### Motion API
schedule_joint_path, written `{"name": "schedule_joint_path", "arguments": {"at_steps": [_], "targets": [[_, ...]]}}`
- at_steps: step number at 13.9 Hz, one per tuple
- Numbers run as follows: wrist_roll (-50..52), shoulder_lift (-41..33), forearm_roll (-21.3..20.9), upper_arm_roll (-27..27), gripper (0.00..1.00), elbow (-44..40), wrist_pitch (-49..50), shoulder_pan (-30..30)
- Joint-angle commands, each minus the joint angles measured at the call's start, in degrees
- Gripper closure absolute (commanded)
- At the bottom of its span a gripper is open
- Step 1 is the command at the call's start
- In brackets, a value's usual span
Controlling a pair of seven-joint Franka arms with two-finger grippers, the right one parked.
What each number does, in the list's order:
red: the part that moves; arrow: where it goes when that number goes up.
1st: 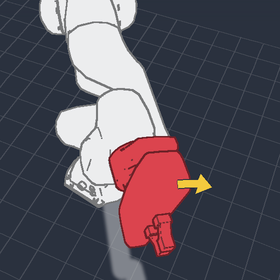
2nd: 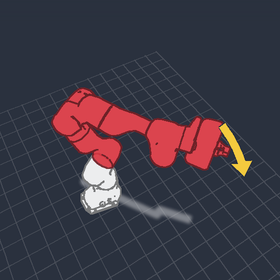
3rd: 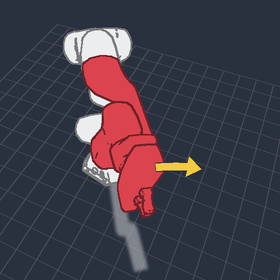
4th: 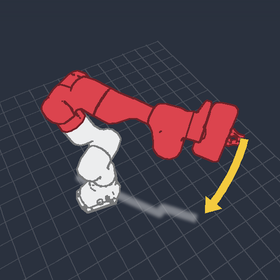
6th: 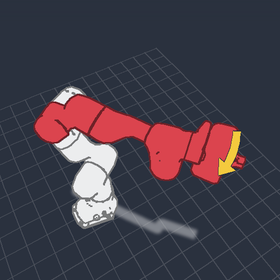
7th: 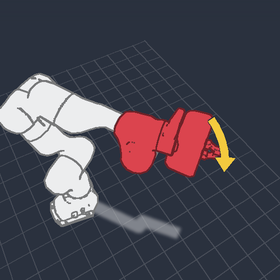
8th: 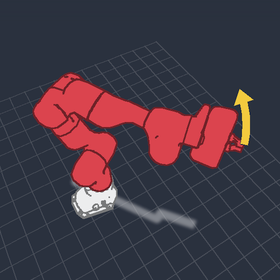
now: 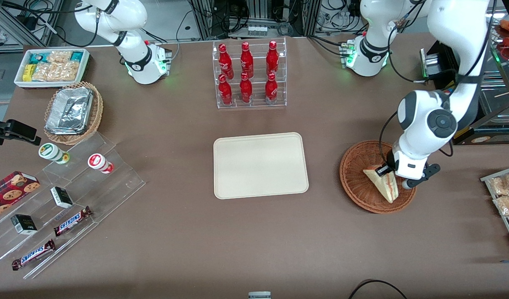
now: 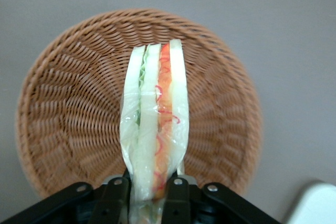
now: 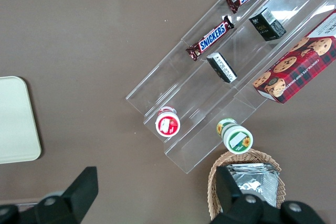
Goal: Place sandwich from basket to tray
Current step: 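Close the left gripper on the wrapped sandwich's plastic end, then lift the sandwich and carry it with the left gripper over the cream tray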
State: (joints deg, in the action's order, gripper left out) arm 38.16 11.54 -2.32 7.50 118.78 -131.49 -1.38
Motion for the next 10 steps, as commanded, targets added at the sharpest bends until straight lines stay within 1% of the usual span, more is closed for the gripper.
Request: {"name": "schedule_joint_path", "arguments": {"at_steps": [1, 2, 3, 5, 7, 8, 10], "targets": [[1.29, -2.14, -0.93, 0.58, 1.00, -13.34, 17.35, -4.40], [1.73, -1.70, -0.76, 1.02, 1.00, -18.09, 21.85, -6.51], [2.43, -1.00, -0.50, 1.46, 1.00, -20.75, 23.55, -8.53], [3.23, -0.81, -0.41, 2.78, 1.00, -22.18, 23.30, -12.92], [4.19, -0.29, -0.14, 2.78, 1.00, -24.72, 23.21, -18.45], [5.76, 0.76, -0.23, 2.78, 1.00, -25.43, 23.12, -21.00], [8.75, 5.75, -0.76, 2.70, 1.00, -28.58, 22.95, -26.98]]}}
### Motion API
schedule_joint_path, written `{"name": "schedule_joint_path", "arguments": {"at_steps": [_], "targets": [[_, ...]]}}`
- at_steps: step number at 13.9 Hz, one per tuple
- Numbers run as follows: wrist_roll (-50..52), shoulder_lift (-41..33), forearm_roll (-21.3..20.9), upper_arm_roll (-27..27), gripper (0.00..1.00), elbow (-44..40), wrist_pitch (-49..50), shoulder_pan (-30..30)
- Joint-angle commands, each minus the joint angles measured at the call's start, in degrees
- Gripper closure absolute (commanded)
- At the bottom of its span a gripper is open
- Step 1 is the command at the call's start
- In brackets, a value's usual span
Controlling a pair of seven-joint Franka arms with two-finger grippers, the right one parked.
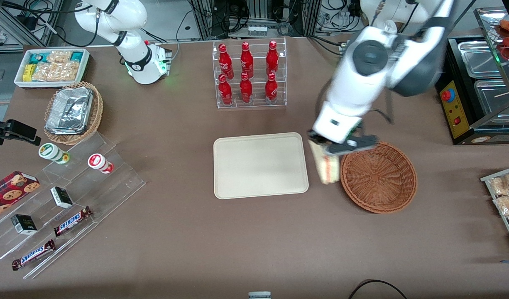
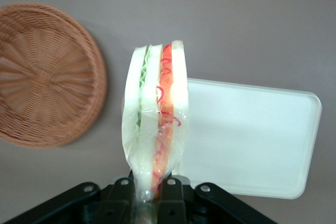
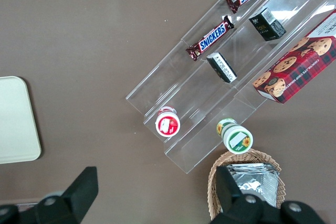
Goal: Place sandwich from basket to tray
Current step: 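Lift the sandwich and carry it with the left gripper over the cream tray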
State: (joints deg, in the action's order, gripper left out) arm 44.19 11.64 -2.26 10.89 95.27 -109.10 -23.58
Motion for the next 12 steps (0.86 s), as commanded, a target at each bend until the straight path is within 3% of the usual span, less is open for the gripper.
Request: {"name": "schedule_joint_path", "arguments": {"at_steps": [1, 4, 12], "targets": [[4.48, 8.55, -0.99, -0.69, 1.00, -7.35, 0.03, -7.51], [6.08, 13.75, -1.08, -0.69, 1.00, -8.69, -4.87, -12.44], [9.07, 24.48, -1.26, -1.04, 1.00, -8.35, -14.03, -17.99]]}}
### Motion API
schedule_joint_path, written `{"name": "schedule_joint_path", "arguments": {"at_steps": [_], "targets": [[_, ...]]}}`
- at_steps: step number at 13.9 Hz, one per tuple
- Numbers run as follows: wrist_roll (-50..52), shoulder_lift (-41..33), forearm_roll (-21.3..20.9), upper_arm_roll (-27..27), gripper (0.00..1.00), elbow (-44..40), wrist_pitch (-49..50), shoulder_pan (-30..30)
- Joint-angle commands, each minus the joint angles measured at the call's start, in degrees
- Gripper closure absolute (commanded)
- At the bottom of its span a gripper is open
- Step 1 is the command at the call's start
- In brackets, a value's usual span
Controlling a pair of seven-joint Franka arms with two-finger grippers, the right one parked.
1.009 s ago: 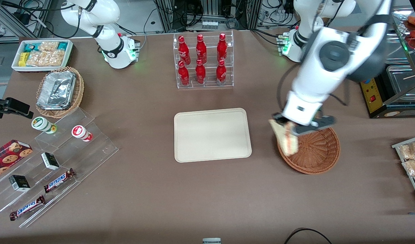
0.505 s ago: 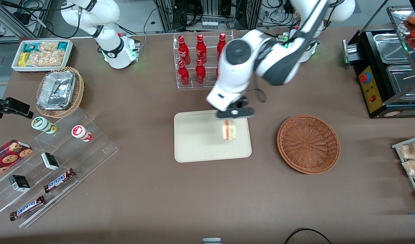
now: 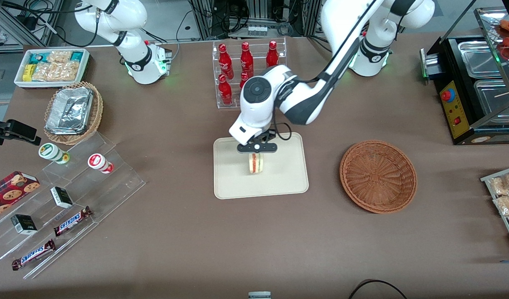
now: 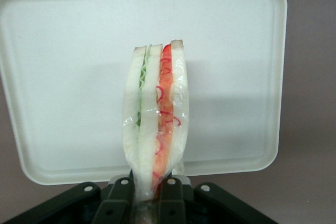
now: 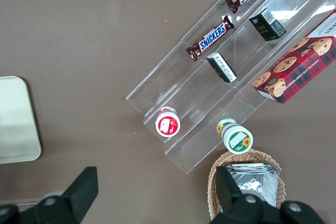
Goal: Place sandwich from basket to tray
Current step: 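Lower the sandwich onto the tray and open the left gripper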
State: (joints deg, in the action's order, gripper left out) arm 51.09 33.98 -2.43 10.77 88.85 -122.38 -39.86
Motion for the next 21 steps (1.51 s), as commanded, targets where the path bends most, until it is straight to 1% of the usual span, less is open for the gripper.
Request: {"name": "schedule_joint_path", "arguments": {"at_steps": [1, 3, 5, 6, 8, 11, 12, 13, 14, 15, 19, 21], "targets": [[2.96, 2.75, -1.00, -0.92, 1.00, -1.75, -0.76, -1.71], [7.25, 4.51, -1.09, -1.10, 1.00, -2.10, -0.85, -2.14], [8.15, 4.87, -1.09, -1.36, 1.00, -2.01, -0.76, -2.15], [8.15, 5.65, -1.61, -1.45, 1.00, -2.10, -0.84, -2.15], [9.03, 6.62, -5.20, -1.36, 1.00, -2.28, -1.11, -2.15], [9.21, 6.98, -5.57, -1.36, 1.00, -2.10, -3.31, -2.15], [9.29, 6.98, -5.57, -1.36, 0.78, -2.10, -3.39, -2.15], [9.29, 6.98, -5.57, -1.36, 0.36, -2.19, -3.39, -2.15], [9.29, 6.98, -5.57, -1.36, 0.09, -2.19, -3.39, -2.15], [9.21, 6.80, -5.66, -1.36, 0.01, -2.19, -3.39, -2.15], [9.12, 4.26, -5.48, -1.36, 0.00, -1.93, -2.43, -2.15], [9.12, 1.28, -5.48, -1.36, 0.00, -2.19, 0.89, -2.15]]}}
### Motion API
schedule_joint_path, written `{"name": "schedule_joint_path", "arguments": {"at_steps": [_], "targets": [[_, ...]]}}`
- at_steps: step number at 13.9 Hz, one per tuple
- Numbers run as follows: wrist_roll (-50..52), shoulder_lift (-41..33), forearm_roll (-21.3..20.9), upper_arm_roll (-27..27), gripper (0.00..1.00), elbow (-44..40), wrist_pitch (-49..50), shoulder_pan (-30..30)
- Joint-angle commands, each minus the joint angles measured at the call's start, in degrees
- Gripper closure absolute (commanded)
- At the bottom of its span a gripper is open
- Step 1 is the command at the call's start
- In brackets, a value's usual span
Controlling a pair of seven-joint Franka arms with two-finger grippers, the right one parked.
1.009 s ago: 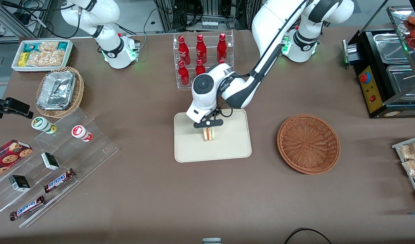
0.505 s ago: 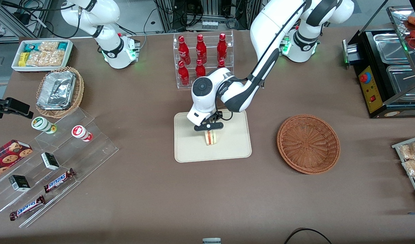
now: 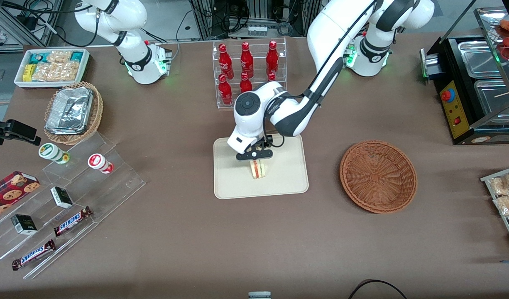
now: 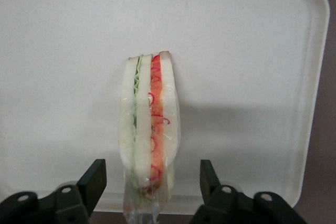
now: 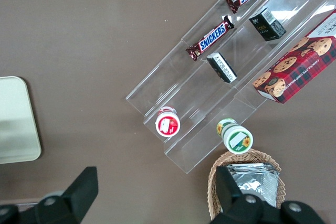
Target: Place sandwich from basket to tray
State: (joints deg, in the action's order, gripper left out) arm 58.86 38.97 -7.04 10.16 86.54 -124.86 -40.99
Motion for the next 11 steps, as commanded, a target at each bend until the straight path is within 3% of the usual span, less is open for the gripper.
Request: {"name": "schedule_joint_path", "arguments": {"at_steps": [1, 3, 8, 11], "targets": [[1.34, -5.82, -0.79, -0.75, 0.00, 0.12, 4.96, -0.85], [3.70, -10.64, -0.52, -0.93, 0.00, 0.03, 8.12, 0.03], [2.23, -22.95, -0.52, -0.84, 0.00, 0.20, 18.22, 9.50], [-8.47, -28.41, 0.01, -0.84, 0.00, 0.20, 25.61, 15.74]]}}
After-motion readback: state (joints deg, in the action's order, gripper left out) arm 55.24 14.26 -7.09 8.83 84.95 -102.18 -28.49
